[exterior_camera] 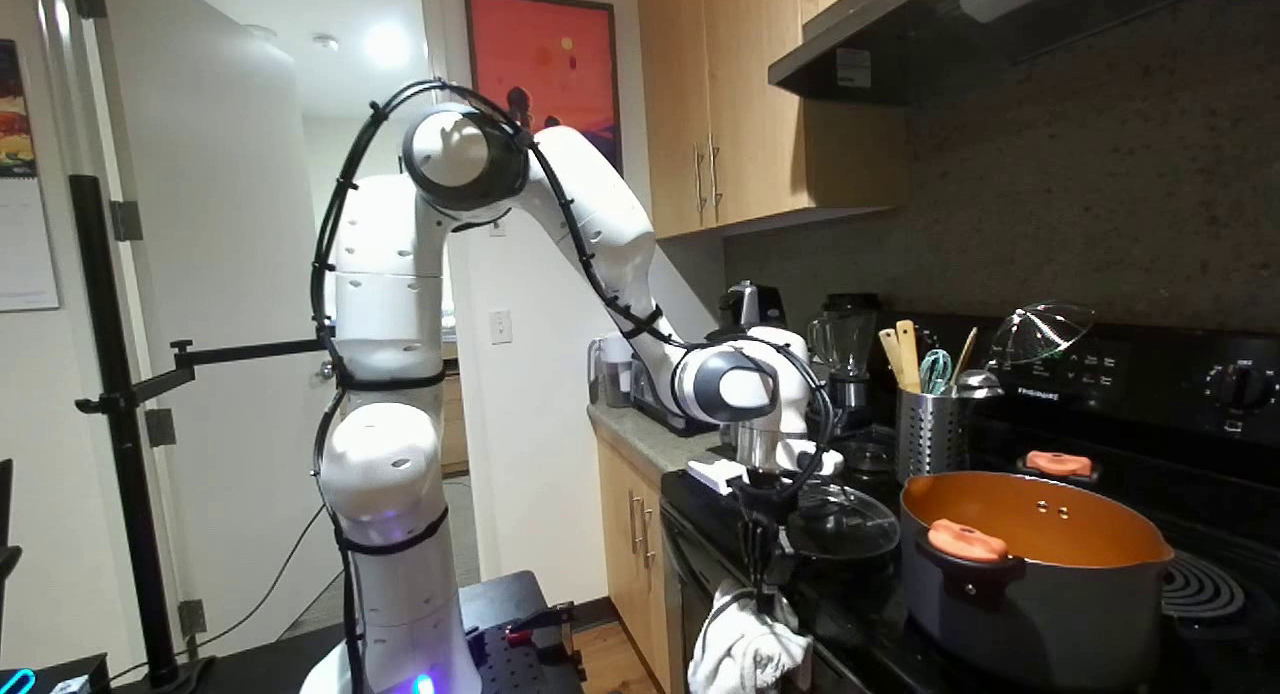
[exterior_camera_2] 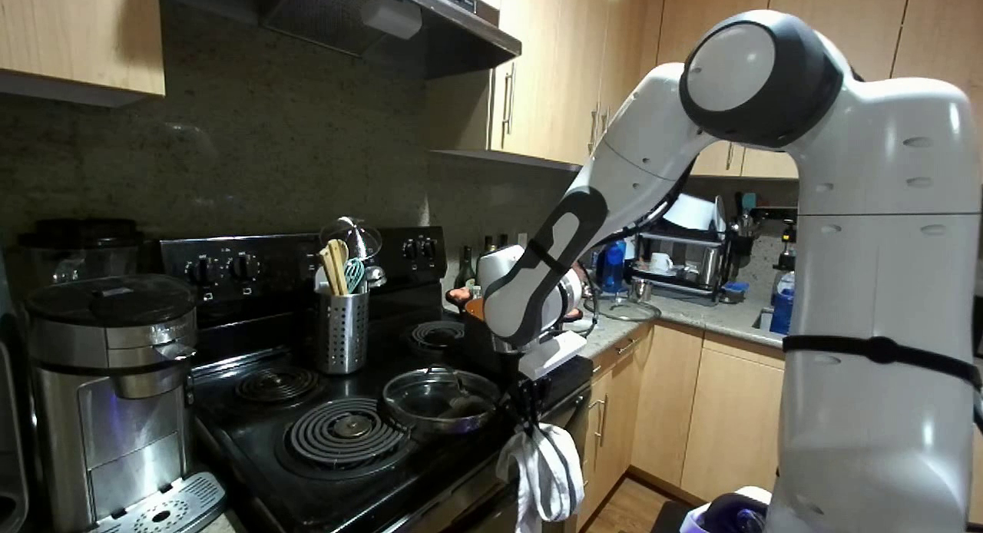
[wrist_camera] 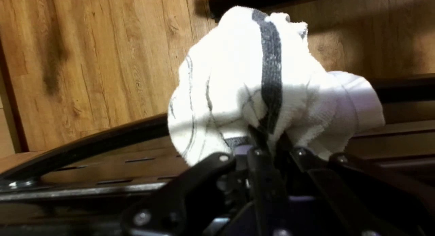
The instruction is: Take the clear lid from the black pot and place it on the stove then take the white towel and place it in the black pot
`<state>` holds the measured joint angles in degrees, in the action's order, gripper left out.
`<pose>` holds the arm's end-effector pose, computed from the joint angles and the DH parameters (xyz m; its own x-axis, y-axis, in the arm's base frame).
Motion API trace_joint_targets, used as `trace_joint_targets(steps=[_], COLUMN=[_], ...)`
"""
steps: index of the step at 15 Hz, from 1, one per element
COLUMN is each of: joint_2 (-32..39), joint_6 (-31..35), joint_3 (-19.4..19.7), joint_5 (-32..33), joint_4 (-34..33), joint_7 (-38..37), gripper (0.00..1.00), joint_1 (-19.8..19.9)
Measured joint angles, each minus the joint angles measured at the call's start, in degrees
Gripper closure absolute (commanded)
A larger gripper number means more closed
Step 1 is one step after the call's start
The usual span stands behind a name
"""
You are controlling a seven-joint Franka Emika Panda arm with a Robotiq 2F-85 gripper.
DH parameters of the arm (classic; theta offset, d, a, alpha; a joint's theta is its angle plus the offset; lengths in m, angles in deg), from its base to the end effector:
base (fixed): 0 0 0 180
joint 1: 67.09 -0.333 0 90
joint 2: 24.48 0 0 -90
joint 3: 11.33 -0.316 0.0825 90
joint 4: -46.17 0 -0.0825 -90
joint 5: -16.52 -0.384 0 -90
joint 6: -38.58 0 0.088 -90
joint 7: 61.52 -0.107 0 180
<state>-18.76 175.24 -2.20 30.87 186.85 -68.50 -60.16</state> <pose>0.4448 -0.1315 0.2455 0.9628 -0.2154 -0.1634 -0.1868 -0.9669 0.1739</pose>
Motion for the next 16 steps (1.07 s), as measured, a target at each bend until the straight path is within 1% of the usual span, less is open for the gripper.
trace_joint_targets(steps=[3, 7, 13, 16], joint_2=[-6.83, -16.42, -31.2, -36.26], joint_6=[-2.29, -7.77, -14.69, -16.5], joint_3=[-0.04, -0.31, -1.33, -1.99], joint_5=[0.19, 0.18, -3.83, -5.94], joint_4=[2.38, 3.74, 2.83, 0.73], joint_7=[0.0, 0.02, 1.44, 1.44], gripper=[0.97, 0.97, 0.97, 0.97], joint_1=[0.0, 0.03, 0.01, 0.01])
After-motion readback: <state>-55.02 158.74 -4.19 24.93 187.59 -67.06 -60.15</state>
